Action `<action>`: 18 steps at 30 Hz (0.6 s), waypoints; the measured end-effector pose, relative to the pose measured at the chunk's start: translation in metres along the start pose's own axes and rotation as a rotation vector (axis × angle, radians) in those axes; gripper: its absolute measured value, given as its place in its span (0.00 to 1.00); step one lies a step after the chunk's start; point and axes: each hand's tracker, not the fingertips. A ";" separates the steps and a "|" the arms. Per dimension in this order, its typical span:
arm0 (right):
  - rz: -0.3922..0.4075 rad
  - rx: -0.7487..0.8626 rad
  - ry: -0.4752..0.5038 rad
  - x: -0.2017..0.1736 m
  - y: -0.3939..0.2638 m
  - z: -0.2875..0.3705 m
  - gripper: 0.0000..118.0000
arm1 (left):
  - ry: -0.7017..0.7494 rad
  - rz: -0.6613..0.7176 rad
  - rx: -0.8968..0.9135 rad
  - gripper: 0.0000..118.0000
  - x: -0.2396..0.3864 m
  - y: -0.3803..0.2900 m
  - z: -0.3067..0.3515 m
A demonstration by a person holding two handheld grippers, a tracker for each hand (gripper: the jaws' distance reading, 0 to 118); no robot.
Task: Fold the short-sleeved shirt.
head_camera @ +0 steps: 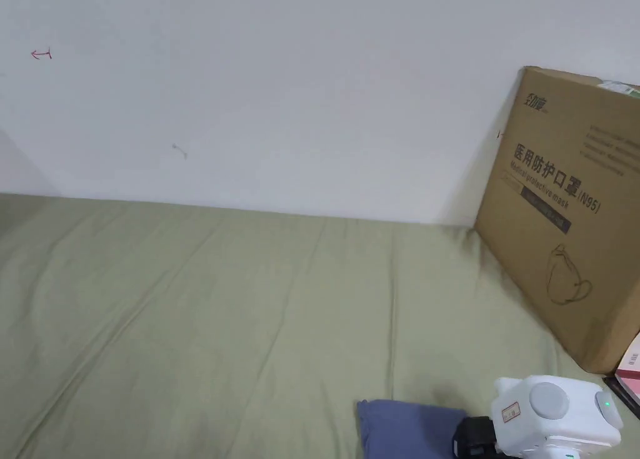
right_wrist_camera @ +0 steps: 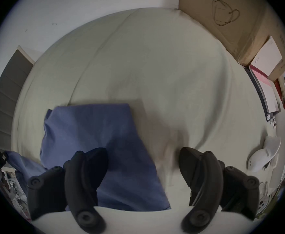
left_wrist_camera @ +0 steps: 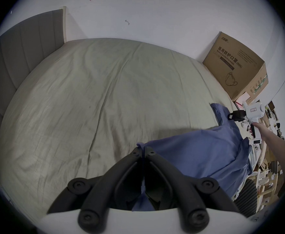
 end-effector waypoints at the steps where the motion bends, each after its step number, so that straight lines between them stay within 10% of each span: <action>1: 0.015 0.004 -0.012 -0.003 -0.002 0.003 0.67 | 0.001 -0.003 -0.006 0.01 -0.003 0.001 -0.001; 4: 0.032 0.037 0.015 -0.003 -0.006 0.018 0.05 | 0.003 -0.007 -0.013 0.01 -0.002 0.001 -0.004; 18: -0.033 0.398 0.062 0.001 -0.029 0.133 0.02 | 0.012 0.053 0.139 0.01 -0.007 0.019 0.017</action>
